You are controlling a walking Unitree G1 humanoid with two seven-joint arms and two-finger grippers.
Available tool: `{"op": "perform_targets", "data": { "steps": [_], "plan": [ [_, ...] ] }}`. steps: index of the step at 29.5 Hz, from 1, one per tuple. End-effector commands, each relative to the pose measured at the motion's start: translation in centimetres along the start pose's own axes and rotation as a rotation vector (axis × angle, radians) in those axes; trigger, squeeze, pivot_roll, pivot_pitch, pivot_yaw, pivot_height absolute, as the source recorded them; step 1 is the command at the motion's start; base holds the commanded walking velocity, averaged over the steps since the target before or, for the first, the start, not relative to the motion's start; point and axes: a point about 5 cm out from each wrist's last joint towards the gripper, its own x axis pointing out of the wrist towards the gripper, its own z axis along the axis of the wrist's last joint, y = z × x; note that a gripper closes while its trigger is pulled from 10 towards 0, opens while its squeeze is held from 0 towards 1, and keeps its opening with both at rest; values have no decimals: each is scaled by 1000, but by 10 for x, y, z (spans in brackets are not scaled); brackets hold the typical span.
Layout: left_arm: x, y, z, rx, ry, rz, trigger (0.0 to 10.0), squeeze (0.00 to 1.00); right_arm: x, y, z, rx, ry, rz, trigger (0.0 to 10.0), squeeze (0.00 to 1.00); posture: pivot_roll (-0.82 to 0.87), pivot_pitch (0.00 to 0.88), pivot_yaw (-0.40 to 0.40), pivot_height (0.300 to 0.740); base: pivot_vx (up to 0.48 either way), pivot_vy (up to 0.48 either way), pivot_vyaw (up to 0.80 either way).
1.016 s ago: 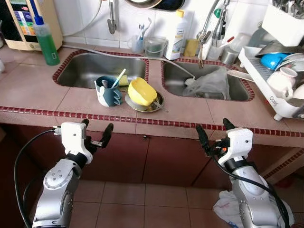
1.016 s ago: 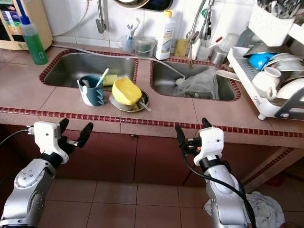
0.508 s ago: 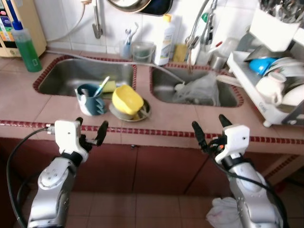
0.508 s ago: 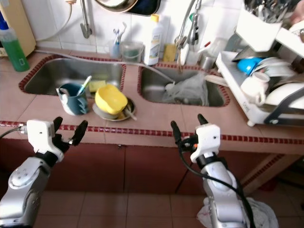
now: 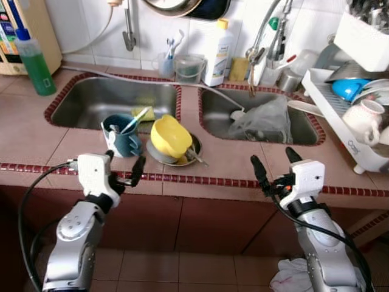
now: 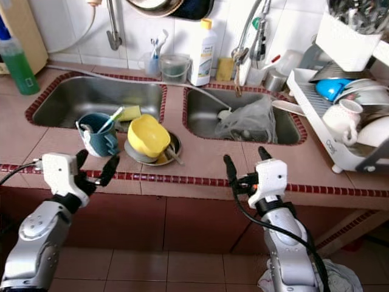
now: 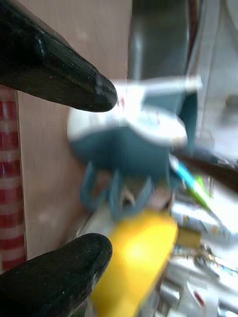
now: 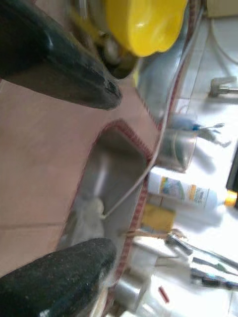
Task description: Kitchen organization
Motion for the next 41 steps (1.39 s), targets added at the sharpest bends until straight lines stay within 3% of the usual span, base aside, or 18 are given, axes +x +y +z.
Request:
{"op": "perform_targets", "data": {
  "steps": [1,16,25,27,33,41],
  "plan": [
    [3,-4,2,-2,-4,-11,10000,0,-2,-7,1,-10,3,-18,10000,0,113,0,-67,740,251,0,0],
    [2,-2,3,11,-20,33,10000,0,-2,-8,0,-9,6,-19,10000,0,113,0,-68,740,0,0,0],
    [10,-18,22,16,-103,-55,10000,0,0,-8,2,-10,1,-7,10000,0,110,0,-70,740,0,0,0],
    [12,-21,26,15,-114,-69,10000,0,0,-5,4,-13,-2,35,10000,0,106,0,-67,740,0,0,0],
    [15,-22,32,16,-132,-88,10000,0,-12,24,3,7,50,315,10000,0,95,0,-59,740,0,0,0],
    [16,-20,31,22,-126,-87,10000,0,-24,42,6,9,100,511,10000,0,91,0,-53,740,0,0,0]
  ]
}}
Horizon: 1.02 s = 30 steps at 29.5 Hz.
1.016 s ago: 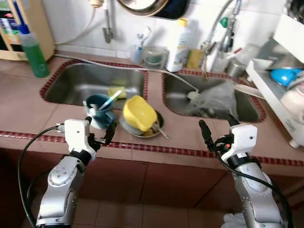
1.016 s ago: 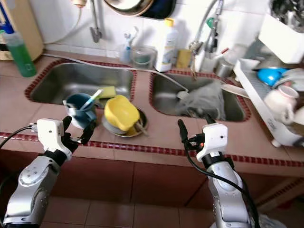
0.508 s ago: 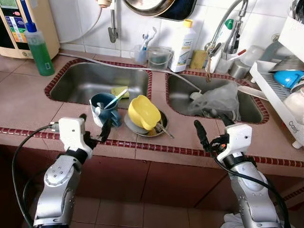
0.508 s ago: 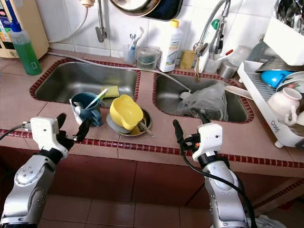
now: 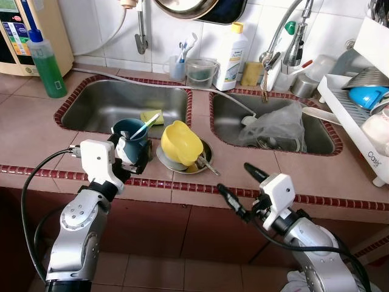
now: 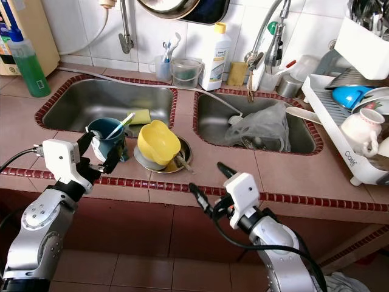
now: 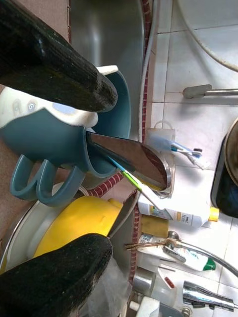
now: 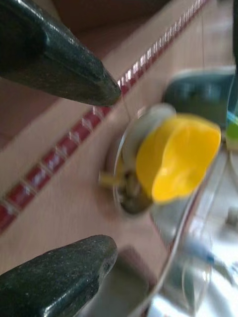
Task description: Kitchen organization
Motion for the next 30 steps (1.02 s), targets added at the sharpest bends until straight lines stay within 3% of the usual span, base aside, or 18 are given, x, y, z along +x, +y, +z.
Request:
{"op": "perform_targets", "data": {
  "steps": [1,7,19,20,22,30],
  "plan": [
    [3,-2,5,9,-15,-14,10000,0,0,4,11,1,-20,58,10000,0,91,0,-53,740,0,0,0],
    [6,-4,8,3,-28,-21,10000,0,4,8,28,-10,-38,142,10000,0,94,0,-57,740,0,0,0],
    [13,-9,11,-34,-57,-31,10000,0,5,8,37,-11,-37,150,10000,0,92,0,-63,740,0,0,0],
    [13,-10,11,-36,-58,-33,8510,0,5,8,37,-9,-38,149,10000,0,92,0,-63,740,0,0,0],
    [14,-11,11,-46,-62,-39,0,0,5,8,37,-5,-37,146,10000,0,88,0,-60,740,0,0,0],
    [16,-13,11,-50,-64,-53,0,0,5,8,36,-2,-30,140,10000,0,85,0,-56,740,0,0,0]
  ]
}}
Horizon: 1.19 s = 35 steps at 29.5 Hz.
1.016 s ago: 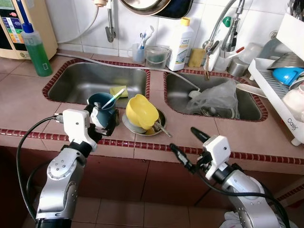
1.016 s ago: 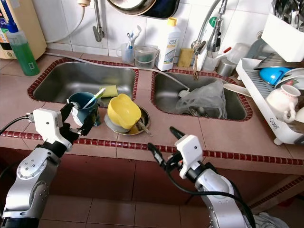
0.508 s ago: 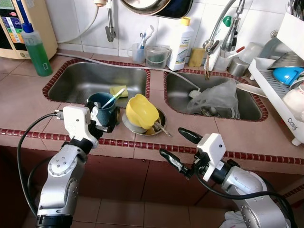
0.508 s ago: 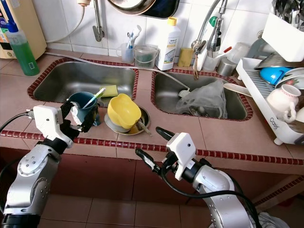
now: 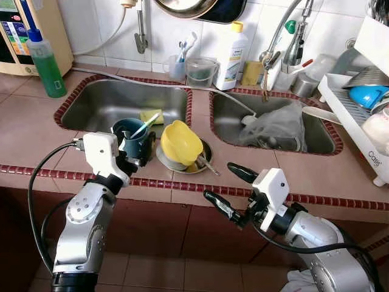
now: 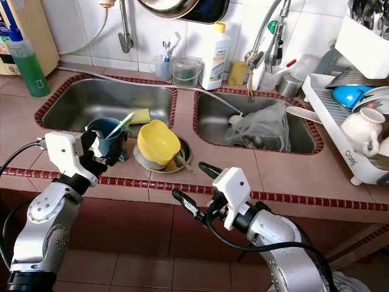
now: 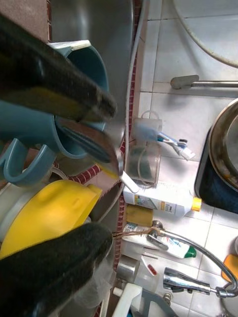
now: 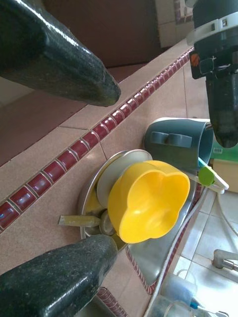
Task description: Kitchen organization
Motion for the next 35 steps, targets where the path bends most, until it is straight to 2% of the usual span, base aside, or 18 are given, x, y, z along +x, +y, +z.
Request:
{"op": "perform_targets", "data": {
  "steps": [1,20,25,35],
  "plan": [
    [4,-5,2,-9,-11,-27,0,0,0,-1,6,-19,-15,-5,10000,0,84,0,-56,740,0,0,0],
    [8,-9,2,-26,-20,-30,0,0,5,0,10,4,-53,-25,10000,0,84,0,-46,740,0,0,0],
    [10,-11,2,-30,-23,-31,0,0,9,0,15,36,-99,-40,10000,0,82,0,-40,740,0,0,0],
    [11,-11,3,-33,-24,-35,0,0,12,3,17,67,-122,-44,10000,0,79,0,-35,740,0,0,0]
  ]
}}
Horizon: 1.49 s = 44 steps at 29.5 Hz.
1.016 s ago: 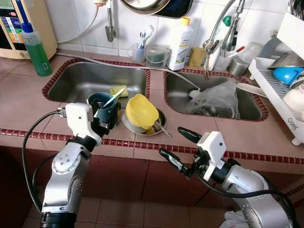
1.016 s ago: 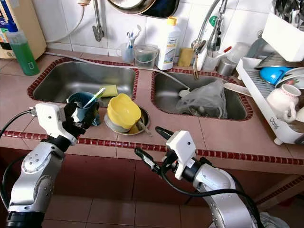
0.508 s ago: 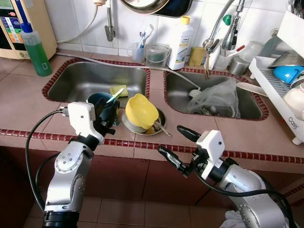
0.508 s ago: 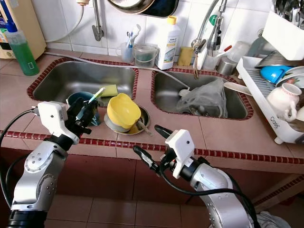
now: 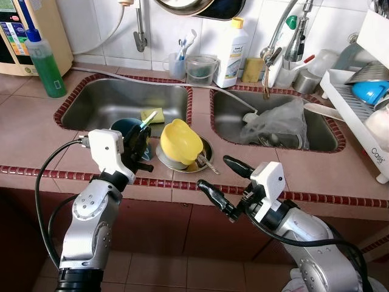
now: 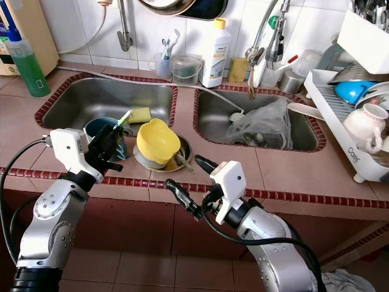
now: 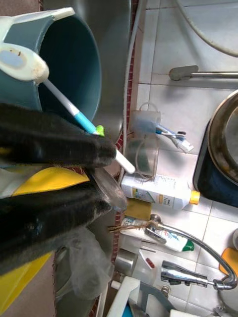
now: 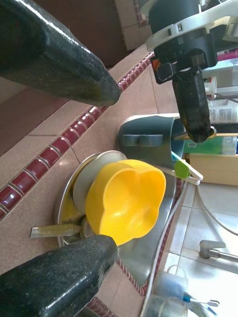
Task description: Kitchen organization
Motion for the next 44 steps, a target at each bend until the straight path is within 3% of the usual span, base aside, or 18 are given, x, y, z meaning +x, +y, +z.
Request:
{"op": "perform_targets", "data": {
  "steps": [1,18,19,20,31,33,44],
  "plan": [
    [4,-4,1,-11,-3,-17,0,0,0,-2,10,-18,-32,-10,10000,0,81,0,-35,740,0,0,0],
    [6,-1,7,17,-13,-23,0,0,3,-3,14,-1,-59,-21,10000,0,85,0,-35,740,0,0,0],
    [6,-2,7,24,-12,-29,588,0,3,-3,14,-1,-59,-21,10000,0,85,0,-35,740,0,0,0],
    [7,-1,6,32,-3,-25,10000,0,3,-3,14,-1,-60,-21,10000,0,85,0,-35,740,0,0,0],
    [11,-3,10,54,3,-34,10000,0,4,-3,15,1,-65,-23,10000,0,84,0,-34,740,0,0,0],
    [15,-4,19,99,5,-57,10000,0,5,-3,16,3,-68,-25,10000,0,87,0,-34,740,0,0,0],
    [21,7,42,132,-33,-34,10000,0,7,-3,16,4,-76,-25,10000,0,92,0,-31,740,0,0,0]
  ]
}}
